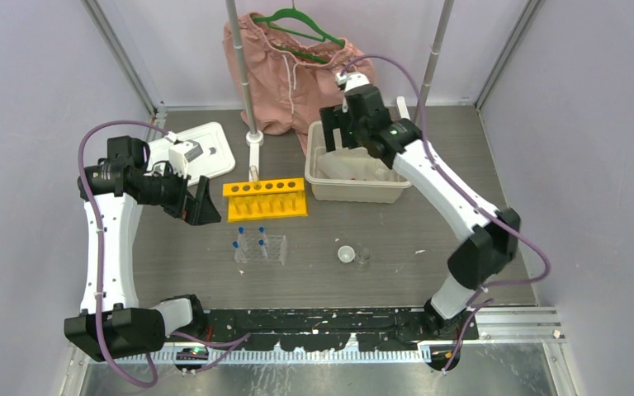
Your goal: Organize the chemistry lab equipment
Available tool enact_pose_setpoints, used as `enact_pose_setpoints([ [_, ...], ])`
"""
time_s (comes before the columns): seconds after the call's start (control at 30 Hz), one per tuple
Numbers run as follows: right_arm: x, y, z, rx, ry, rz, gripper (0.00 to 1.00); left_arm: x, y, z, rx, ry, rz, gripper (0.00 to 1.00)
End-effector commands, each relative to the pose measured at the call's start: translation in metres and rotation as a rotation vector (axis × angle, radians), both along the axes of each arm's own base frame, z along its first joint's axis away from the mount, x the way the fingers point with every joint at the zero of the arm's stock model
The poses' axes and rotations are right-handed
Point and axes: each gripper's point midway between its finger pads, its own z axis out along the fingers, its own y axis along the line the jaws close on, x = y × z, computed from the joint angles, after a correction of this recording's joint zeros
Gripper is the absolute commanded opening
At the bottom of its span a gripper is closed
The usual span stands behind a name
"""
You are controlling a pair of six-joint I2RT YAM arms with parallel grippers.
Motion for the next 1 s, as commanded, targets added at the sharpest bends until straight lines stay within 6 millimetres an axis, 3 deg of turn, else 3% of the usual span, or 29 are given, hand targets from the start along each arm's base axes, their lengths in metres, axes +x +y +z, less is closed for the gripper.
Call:
enact_pose_setpoints([
  [0.0, -0.029, -0.007, 0.058, 0.216, -0.058, -0.072, 1.0, 0.002, -0.001, 0.014, -0.006, -0.059, 0.005, 1.0],
  [0.1, -0.06, -0.007, 0.041, 0.25, 0.039, -0.029, 1.0, 0.002, 0.0, 0.015, 0.002, -0.069, 0.007, 1.0],
  [0.17, -0.077, -0.022, 0.024, 0.249, 0.085, -0.091, 1.0, 0.002, 0.001, 0.015, 0.007, -0.075, 0.011, 1.0],
  [0.37, -0.147, -0.047, -0.027, 0.207, 0.213, -0.178, 0.79, 0.002, 0.0, 0.014, 0.0, -0.076, 0.012, 1.0],
  [0.53, -0.201, -0.044, -0.063, 0.229, 0.319, -0.187, 0.6, 0.003, -0.001, 0.016, -0.004, -0.077, 0.011, 1.0],
  [0.73, -0.228, -0.048, -0.093, 0.242, 0.393, -0.214, 0.49, 0.001, -0.004, 0.014, -0.023, -0.063, 0.01, 0.98],
  [0.97, -0.232, -0.051, -0.119, 0.237, 0.419, -0.242, 0.39, 0.0, -0.005, 0.014, -0.032, -0.055, 0.007, 0.95],
])
